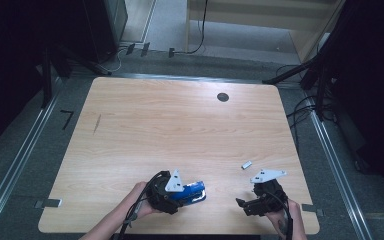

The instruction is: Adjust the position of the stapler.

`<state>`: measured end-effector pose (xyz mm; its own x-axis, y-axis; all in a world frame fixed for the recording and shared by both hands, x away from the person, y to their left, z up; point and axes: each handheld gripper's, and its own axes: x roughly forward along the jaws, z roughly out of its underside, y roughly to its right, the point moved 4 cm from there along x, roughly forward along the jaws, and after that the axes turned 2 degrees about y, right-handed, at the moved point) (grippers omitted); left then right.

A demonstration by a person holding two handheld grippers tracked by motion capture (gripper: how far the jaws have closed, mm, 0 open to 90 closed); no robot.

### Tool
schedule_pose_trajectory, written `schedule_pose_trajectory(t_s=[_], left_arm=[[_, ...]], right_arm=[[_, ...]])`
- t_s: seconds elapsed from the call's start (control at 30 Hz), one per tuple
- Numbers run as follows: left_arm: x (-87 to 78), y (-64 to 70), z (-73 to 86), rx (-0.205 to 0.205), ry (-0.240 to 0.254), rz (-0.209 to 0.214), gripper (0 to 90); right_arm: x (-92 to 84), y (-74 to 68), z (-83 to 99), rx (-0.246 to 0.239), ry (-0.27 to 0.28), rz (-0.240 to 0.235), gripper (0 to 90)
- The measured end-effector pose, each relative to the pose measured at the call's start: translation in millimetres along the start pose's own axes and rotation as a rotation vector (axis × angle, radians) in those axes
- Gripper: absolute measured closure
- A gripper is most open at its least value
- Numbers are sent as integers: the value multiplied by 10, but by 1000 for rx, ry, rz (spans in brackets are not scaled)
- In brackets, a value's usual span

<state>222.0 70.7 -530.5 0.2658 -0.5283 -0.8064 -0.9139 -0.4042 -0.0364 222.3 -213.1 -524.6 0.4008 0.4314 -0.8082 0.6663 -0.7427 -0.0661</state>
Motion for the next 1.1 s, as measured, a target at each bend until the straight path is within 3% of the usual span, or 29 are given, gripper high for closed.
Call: schedule_pose_trajectory(t_s=[0.13,0.2,0.3,0.4,0.43,0.47,0.63,0.87,0.97,1.03,1.1], left_arm=[[-94,5,95,-31,-9,-12,413],[-108,7,132,-48,-10,-21,454],[-98,19,141,-40,-7,-47,575],[-80,70,129,25,2,-59,635],[-69,87,126,71,-2,-72,652],[-69,87,126,71,-2,-72,657],[-54,56,120,86,28,-13,669],[26,64,29,162,51,51,672],[50,67,-2,185,54,66,672],[56,59,-8,179,46,69,669],[55,64,-9,176,38,61,620]], right_arm=[[23,-91,-56,-7,6,-43,136],[47,-134,-79,-14,2,-52,136],[85,-185,-107,-27,-7,-66,136],[92,-207,-112,-26,-5,-80,136],[95,-222,-115,-31,-3,-92,136],[95,-222,-115,-31,-3,-92,136],[118,-238,-110,-30,-13,-105,139],[128,-357,-189,-35,12,-154,149],[143,-406,-216,-59,16,-163,164],[166,-464,-244,-72,24,-179,185],[205,-525,-287,-90,37,-185,272]])
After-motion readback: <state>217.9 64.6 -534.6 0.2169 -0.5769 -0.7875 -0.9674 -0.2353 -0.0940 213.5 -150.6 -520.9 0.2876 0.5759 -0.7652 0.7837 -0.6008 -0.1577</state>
